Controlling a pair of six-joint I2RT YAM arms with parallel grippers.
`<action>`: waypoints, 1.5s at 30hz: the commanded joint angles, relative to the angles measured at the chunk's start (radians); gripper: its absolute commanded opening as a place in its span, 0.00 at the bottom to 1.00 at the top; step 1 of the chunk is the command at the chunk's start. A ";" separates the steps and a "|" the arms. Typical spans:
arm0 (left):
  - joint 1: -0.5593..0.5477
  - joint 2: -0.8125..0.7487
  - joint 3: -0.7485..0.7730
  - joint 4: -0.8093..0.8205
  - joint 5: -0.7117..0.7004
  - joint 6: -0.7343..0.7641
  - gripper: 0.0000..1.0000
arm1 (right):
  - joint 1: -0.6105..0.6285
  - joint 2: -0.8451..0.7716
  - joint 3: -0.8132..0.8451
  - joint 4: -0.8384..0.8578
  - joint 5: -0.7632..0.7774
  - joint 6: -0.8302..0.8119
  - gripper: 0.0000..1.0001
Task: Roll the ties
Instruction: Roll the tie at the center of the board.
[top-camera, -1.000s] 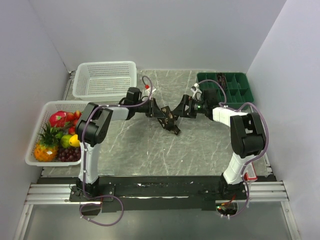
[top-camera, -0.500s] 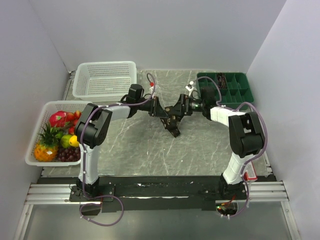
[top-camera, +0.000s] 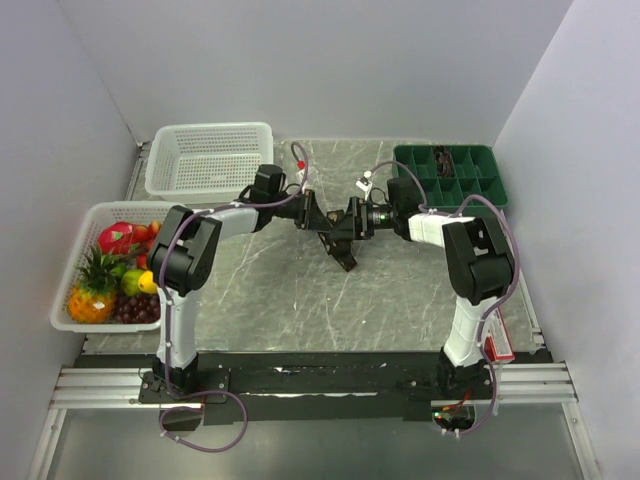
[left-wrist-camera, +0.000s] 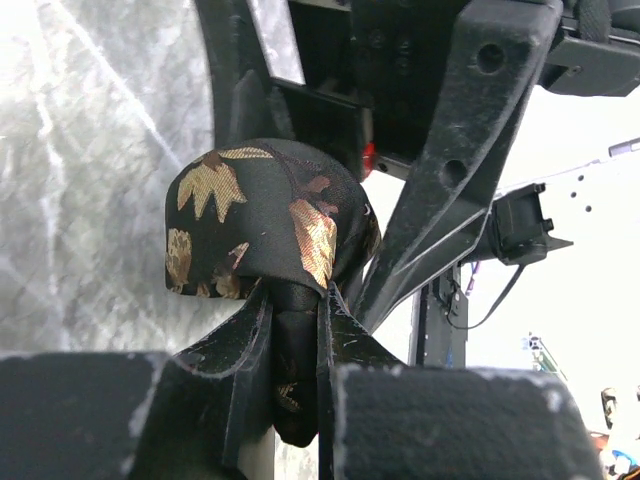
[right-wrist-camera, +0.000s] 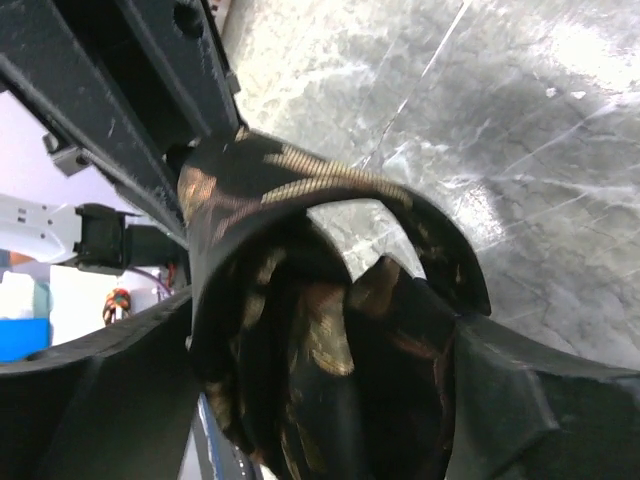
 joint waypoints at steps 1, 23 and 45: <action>0.013 -0.071 0.064 -0.078 -0.028 0.100 0.01 | -0.003 0.015 -0.004 0.080 -0.060 0.027 0.75; 0.054 -0.100 -0.121 -0.008 -0.479 -0.037 0.01 | 0.005 -0.074 -0.071 -0.073 0.342 0.068 0.77; 0.059 -0.083 -0.157 0.002 -0.668 -0.084 0.01 | 0.063 0.050 0.024 -0.158 0.456 0.230 0.54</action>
